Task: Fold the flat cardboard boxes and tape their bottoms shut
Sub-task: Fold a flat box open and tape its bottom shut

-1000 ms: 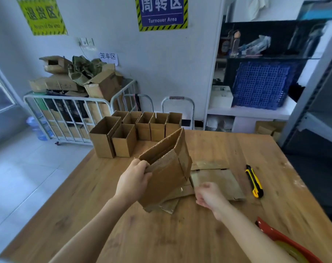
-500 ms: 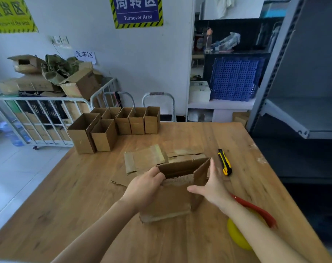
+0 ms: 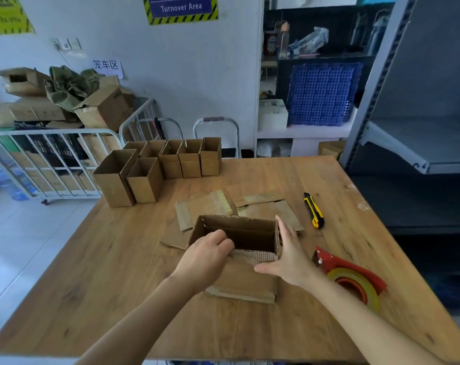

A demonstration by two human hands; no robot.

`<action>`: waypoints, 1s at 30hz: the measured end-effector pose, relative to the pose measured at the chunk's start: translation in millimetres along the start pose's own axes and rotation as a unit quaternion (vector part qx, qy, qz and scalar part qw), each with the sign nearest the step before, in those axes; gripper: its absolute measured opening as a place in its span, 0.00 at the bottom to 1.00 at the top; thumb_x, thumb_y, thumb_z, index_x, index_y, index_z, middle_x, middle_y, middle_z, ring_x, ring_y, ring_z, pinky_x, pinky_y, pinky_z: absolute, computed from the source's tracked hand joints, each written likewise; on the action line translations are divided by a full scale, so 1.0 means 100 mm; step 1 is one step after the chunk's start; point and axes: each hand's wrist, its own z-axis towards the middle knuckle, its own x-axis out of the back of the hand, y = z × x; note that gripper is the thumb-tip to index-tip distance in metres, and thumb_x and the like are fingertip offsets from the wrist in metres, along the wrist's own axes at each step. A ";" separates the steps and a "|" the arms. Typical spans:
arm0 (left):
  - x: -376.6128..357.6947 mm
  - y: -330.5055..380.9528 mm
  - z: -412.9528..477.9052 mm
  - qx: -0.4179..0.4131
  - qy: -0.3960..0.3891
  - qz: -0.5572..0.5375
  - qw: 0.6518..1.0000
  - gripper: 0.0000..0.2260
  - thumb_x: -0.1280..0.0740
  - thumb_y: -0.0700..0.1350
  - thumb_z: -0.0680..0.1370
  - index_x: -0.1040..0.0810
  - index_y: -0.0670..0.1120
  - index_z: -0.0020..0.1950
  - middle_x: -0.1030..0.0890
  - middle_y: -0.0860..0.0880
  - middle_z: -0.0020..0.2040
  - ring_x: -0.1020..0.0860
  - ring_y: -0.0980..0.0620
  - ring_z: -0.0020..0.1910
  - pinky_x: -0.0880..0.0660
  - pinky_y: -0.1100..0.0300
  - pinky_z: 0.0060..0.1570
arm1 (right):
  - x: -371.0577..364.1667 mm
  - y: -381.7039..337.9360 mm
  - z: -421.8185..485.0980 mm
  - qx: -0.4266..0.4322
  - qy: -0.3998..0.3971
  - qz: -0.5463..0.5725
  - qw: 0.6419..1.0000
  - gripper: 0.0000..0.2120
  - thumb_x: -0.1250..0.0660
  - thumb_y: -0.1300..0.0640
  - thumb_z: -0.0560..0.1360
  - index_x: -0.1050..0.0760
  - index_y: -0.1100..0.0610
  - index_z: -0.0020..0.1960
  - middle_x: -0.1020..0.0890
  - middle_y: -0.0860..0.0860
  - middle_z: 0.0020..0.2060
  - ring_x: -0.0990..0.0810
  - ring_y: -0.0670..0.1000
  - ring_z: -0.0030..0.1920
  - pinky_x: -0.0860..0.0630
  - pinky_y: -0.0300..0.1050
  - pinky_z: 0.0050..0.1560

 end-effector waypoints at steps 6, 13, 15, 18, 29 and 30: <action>0.15 -0.16 -0.14 0.156 0.089 -0.091 0.979 0.20 0.34 0.53 0.77 0.28 0.46 0.65 0.29 0.51 0.59 0.32 0.58 0.56 0.30 0.62 0.56 | 0.06 0.07 -0.06 0.005 -0.007 -0.018 1.000 0.60 0.18 0.48 0.61 0.55 0.50 0.79 0.45 0.47 0.75 0.43 0.46 0.72 0.43 0.44 0.71; 0.07 -0.30 -0.24 0.259 0.031 -0.234 0.937 0.17 0.38 0.54 0.79 0.31 0.50 0.66 0.27 0.55 0.61 0.26 0.57 0.58 0.24 0.60 0.56 | 0.10 0.06 0.02 0.005 -0.029 -0.030 0.999 0.61 0.18 0.49 0.61 0.56 0.52 0.79 0.47 0.46 0.75 0.45 0.44 0.73 0.47 0.38 0.69; 0.05 -0.26 -0.23 0.255 0.034 -0.245 0.935 0.16 0.38 0.52 0.80 0.31 0.50 0.66 0.28 0.55 0.60 0.27 0.58 0.58 0.27 0.63 0.56 | 0.12 0.06 0.05 -0.001 -0.033 -0.037 0.999 0.62 0.18 0.49 0.61 0.58 0.52 0.80 0.48 0.47 0.76 0.47 0.48 0.75 0.47 0.40 0.69; 0.06 -0.23 -0.20 0.258 0.030 -0.261 0.930 0.15 0.38 0.50 0.80 0.31 0.51 0.66 0.28 0.57 0.60 0.28 0.59 0.59 0.29 0.64 0.56 | 0.16 0.06 0.11 -0.007 -0.044 -0.060 0.997 0.63 0.18 0.47 0.61 0.60 0.53 0.80 0.49 0.49 0.77 0.49 0.50 0.77 0.48 0.43 0.72; 0.09 -0.24 -0.08 0.244 -0.147 -0.340 0.896 0.26 0.48 0.56 0.79 0.39 0.53 0.77 0.41 0.60 0.75 0.44 0.61 0.73 0.47 0.61 0.70 | 0.15 0.09 0.13 -0.001 -0.054 -0.080 0.995 0.62 0.20 0.44 0.63 0.62 0.52 0.80 0.44 0.47 0.78 0.44 0.50 0.77 0.41 0.50 0.75; 0.09 -0.25 -0.06 0.240 -0.160 -0.326 0.900 0.29 0.49 0.58 0.76 0.38 0.52 0.77 0.42 0.58 0.77 0.45 0.59 0.75 0.48 0.61 0.71 | 0.13 0.10 0.10 0.008 -0.033 -0.084 0.996 0.60 0.21 0.45 0.64 0.60 0.53 0.80 0.44 0.47 0.78 0.45 0.49 0.77 0.43 0.48 0.76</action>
